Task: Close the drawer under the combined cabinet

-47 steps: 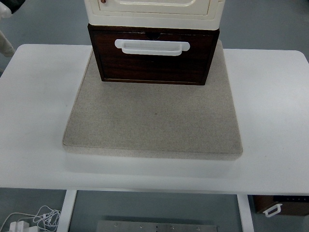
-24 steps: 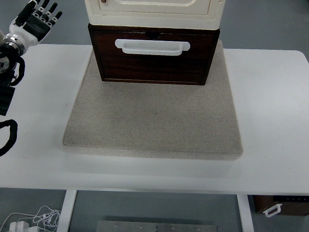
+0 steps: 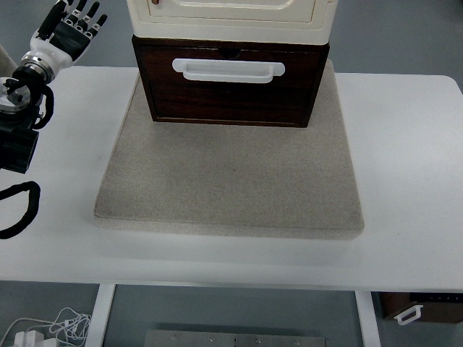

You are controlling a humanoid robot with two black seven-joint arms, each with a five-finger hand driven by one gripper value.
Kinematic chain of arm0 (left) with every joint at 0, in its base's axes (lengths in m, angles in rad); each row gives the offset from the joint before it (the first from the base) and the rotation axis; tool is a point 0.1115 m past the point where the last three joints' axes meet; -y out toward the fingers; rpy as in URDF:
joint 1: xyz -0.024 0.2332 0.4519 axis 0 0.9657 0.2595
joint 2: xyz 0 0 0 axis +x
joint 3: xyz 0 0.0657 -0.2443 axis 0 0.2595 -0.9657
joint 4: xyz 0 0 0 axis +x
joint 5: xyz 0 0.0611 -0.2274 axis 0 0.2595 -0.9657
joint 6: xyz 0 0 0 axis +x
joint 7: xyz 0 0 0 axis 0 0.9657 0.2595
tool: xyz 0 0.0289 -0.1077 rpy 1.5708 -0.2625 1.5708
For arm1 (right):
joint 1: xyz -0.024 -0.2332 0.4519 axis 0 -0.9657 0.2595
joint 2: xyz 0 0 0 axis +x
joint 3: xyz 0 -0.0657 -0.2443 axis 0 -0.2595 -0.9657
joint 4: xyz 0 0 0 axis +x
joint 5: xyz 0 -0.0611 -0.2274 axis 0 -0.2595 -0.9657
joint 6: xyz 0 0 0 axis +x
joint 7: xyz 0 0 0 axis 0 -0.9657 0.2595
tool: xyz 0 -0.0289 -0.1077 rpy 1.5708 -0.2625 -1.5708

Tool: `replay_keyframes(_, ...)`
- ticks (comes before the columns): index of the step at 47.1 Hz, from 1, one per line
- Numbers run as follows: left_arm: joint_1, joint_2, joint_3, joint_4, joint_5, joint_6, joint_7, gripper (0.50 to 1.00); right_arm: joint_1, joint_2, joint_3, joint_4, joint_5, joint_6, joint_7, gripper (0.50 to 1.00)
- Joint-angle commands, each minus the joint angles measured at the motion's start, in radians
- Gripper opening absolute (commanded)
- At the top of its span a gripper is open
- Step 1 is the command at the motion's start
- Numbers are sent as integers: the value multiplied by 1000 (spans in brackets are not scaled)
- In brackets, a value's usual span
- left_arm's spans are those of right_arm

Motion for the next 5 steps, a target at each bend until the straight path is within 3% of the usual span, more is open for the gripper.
replay_keyframes(1, -1, -9, 0, 4, 0, 0, -4, 1000, -2, 0, 0, 0, 0, 0, 0, 952)
replay_keyframes(5, -1, -24, 0, 2, 0, 1, -4, 1000, -2, 0, 0, -1, 0, 0, -2, 952)
